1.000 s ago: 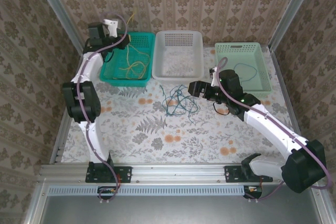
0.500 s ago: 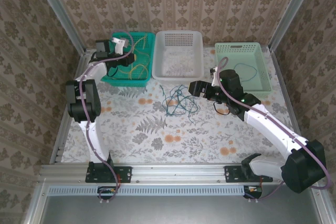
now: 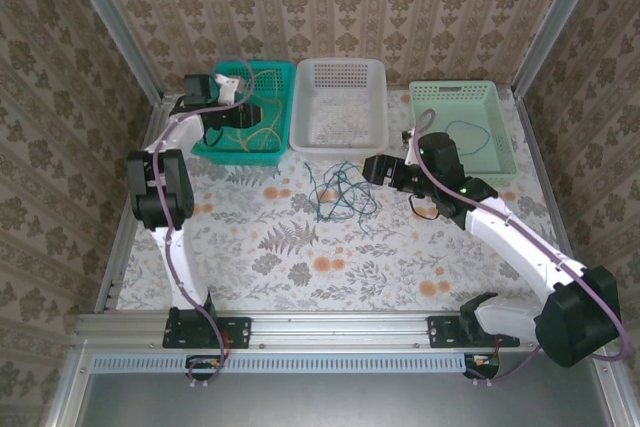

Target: Untangle the cables

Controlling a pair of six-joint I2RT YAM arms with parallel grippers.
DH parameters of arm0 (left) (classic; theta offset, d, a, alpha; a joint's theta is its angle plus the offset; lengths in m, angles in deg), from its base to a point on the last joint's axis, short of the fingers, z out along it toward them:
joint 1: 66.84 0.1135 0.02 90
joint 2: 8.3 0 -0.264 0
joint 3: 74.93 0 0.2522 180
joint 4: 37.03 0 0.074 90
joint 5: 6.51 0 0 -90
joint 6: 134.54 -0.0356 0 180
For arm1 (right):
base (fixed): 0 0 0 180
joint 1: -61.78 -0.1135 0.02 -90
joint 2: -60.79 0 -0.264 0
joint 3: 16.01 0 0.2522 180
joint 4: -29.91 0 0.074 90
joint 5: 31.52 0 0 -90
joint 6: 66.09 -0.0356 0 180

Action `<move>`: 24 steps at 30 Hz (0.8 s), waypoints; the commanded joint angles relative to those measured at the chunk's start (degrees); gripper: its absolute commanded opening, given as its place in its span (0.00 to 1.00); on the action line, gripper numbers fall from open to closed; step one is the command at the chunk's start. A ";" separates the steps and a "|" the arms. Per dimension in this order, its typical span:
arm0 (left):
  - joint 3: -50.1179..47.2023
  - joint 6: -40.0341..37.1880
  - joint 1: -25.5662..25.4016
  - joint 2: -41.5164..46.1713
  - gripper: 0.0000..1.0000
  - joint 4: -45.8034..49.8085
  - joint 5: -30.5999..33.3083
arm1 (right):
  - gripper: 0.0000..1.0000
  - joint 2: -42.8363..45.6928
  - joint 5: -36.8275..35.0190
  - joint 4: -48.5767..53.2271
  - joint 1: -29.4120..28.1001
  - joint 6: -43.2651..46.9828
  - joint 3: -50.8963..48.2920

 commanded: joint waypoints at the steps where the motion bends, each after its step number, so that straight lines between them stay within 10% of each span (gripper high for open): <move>1: -3.32 0.88 -0.41 5.76 0.64 -0.58 4.81 | 0.84 -2.80 -3.06 5.95 0.19 3.66 3.14; 13: -20.47 3.26 -10.45 27.47 0.96 -11.46 29.45 | 0.73 -15.05 -3.08 9.86 -5.37 7.81 9.01; 24: -35.60 18.38 -15.85 44.47 1.00 -8.30 42.92 | 0.72 -18.51 -3.95 9.32 -11.32 14.29 11.90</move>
